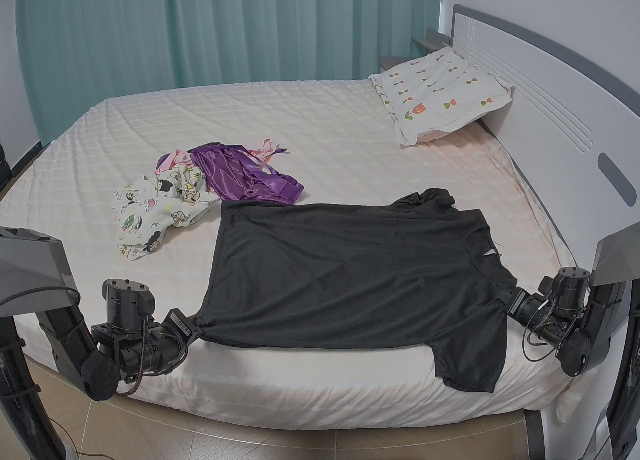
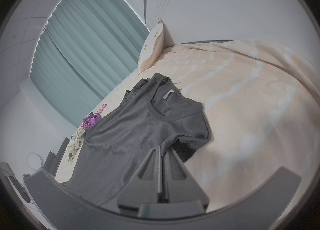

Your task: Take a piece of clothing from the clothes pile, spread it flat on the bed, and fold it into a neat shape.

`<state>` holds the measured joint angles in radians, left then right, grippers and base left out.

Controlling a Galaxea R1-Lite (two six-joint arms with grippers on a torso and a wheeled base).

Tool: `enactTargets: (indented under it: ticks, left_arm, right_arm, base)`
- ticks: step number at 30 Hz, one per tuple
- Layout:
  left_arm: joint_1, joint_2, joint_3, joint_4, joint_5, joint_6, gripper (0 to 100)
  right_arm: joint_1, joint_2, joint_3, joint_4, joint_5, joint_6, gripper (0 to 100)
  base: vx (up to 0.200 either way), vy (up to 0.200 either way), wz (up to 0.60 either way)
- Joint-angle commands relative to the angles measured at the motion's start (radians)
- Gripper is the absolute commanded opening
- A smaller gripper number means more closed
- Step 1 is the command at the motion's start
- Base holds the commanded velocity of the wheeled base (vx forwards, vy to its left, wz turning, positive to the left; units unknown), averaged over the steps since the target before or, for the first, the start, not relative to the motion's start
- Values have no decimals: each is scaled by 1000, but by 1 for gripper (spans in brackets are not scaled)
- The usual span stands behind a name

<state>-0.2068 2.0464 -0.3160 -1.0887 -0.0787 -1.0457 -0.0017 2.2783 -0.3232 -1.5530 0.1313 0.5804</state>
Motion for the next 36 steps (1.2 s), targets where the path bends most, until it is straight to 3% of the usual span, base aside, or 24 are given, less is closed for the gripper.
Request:
enactTargets:
  ticks: [1, 5, 6, 18, 24, 28, 36]
  left_arm:
    - [7, 3, 0, 0, -1, 0, 0]
    - [7, 3, 0, 0, -1, -10, 0]
    - [7, 3, 0, 0, -3, -13, 0]
    - [1, 5, 0, 0, -9, -14, 0]
    - [0, 3, 0, 0, -10, -22, 0]
    - [-2, 5, 0, 0, -12, -23, 0]
    - [-2, 1, 0, 0, -12, -23, 0]
  right_arm:
    - [-3, 24, -39, -10, 2, -17, 0]
    - [-15, 56, -79, -10, 7, -30, 0]
    - [-15, 63, -80, -10, 10, -30, 100]
    - [-80, -91, 75, -12, 74, 7, 100]
    - [-34, -169, 248, -12, 99, 119, 100]
    - [-6, -166, 323, -4, 103, 134, 100]
    - [83, -180, 323, 146, 74, 137, 100]
  base:
    - [0, 0, 0]
    - [0, 0, 0]
    - [0, 0, 0]
    - [0, 0, 0]
    - [0, 0, 0]
    - [0, 0, 0]
    - [0, 0, 0]
